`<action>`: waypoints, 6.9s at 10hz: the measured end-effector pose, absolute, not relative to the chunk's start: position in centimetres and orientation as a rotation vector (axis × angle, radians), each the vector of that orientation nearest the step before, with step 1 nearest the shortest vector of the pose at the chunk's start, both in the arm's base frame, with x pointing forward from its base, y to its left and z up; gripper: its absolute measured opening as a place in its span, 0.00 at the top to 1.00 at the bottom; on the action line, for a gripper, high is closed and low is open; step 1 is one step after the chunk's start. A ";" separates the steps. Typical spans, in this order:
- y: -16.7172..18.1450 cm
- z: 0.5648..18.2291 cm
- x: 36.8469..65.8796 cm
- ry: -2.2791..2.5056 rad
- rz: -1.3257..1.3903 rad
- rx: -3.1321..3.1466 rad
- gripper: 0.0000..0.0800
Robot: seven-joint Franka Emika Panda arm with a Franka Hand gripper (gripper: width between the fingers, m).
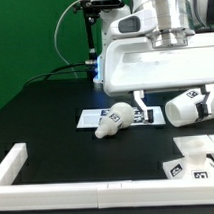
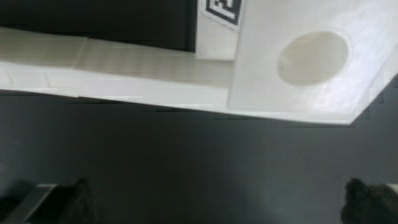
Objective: Assemble lamp
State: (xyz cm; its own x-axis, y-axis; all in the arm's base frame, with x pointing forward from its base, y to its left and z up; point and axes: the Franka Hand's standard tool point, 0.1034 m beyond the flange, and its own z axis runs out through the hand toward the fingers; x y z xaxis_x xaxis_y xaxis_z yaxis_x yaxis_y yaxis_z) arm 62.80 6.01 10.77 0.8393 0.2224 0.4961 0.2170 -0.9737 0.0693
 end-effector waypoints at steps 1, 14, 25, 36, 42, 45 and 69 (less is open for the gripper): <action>6.0 10.8 62.9 0.452 0.808 2.975 0.13; 2.0 11.7 57.0 1.764 0.400 2.310 0.13; 2.9 9.3 52.3 1.992 -0.264 2.294 0.13; 0.3 7.4 48.3 2.219 -0.268 2.165 0.13; -0.2 7.4 46.2 2.452 -0.306 1.954 0.13; -1.0 7.4 45.5 2.539 -0.346 1.888 0.13; -1.9 1.8 37.8 3.145 -0.361 1.327 0.13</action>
Offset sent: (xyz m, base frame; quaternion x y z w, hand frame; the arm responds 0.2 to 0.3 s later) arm -0.0381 -0.0153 -0.0094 0.0603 -0.0330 -0.2325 0.9702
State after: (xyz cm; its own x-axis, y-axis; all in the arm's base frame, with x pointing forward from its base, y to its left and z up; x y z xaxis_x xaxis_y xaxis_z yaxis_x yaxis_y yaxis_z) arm 37.80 -1.90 1.83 -0.6655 0.7235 0.1832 0.6633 0.6859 -0.2993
